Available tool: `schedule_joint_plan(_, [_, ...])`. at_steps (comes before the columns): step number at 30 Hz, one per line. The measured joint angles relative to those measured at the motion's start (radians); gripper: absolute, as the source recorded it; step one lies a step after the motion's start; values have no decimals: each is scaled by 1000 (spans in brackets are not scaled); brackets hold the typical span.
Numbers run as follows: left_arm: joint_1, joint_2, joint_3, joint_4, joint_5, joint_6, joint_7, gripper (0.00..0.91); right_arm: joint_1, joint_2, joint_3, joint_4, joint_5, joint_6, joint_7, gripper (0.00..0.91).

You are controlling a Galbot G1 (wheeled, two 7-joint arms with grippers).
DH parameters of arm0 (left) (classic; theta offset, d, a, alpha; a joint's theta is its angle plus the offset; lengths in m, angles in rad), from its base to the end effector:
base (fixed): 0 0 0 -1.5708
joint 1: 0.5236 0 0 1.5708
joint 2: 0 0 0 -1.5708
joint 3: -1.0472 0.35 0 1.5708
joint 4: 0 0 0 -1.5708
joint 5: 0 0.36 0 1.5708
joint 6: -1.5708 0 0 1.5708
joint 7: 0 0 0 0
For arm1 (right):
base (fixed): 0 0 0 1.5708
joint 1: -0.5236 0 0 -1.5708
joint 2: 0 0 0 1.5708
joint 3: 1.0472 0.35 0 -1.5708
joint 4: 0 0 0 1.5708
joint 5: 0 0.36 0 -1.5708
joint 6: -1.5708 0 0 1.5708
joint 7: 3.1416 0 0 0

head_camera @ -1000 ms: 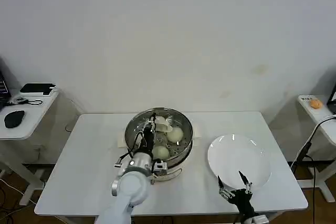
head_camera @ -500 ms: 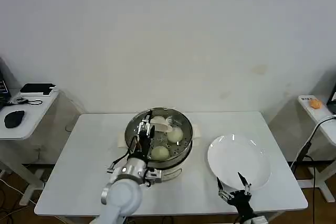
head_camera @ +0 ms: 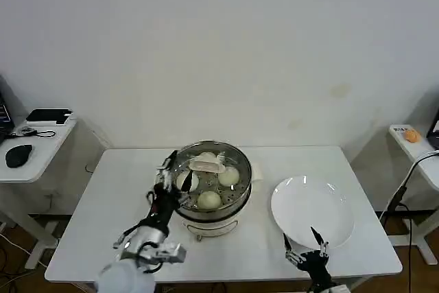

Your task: Take steamed baozi put them in steamer then cover it.

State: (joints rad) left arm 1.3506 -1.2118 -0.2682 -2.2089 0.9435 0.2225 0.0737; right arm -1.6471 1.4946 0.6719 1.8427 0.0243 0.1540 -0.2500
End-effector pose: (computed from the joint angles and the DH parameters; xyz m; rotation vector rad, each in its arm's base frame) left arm 0.2214 -0.0208 -0.2292 0.2323 2.4554 1.6009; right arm 0.1427 -0.0704 -0.3989 0.2247 -2.9503 0.1393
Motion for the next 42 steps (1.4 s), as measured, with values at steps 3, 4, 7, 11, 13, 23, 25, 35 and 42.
schedule_joint_plan(3, [61, -1, -57, -4, -202, -30, -74, 907, -19, -18, -8, 17, 14, -4, 5, 907])
schedule_joint_plan(4, [81, -2, -75, 0, -273, -44, -103, 907, -26, -24, -10, 24, 18, -6, 5, 907])
schedule_joint_plan(7, [134, -11, -121, 32, -474, -81, -171, 907, -48, -44, -12, 48, 32, -11, 9, 907])
schedule_joint_plan(11, [191, -23, -172, 77, -712, -122, -231, 907, -74, -73, -10, 82, 55, -19, 15, 907])
schedule_joint_plan(13, [218, -28, -194, 96, -803, -146, -248, 907, -85, -87, -8, 99, 67, -25, 18, 907])
schedule_joint_plan(23, [317, -62, -258, 169, -1045, -230, -291, 907, -140, -148, -14, 161, 120, -53, 24, 907])
schedule_joint_plan(25, [333, -69, -264, 180, -1072, -242, -293, 907, -147, -160, -19, 165, 132, -57, 24, 907])
schedule_joint_plan(35, [389, -72, -310, 190, -1173, -268, -281, 907, -158, -219, -40, 187, 190, -60, 17, 907])
schedule_joint_plan(42, [418, -83, -326, 189, -1211, -279, -266, 907, -157, -254, -52, 184, 234, -47, 14, 907])
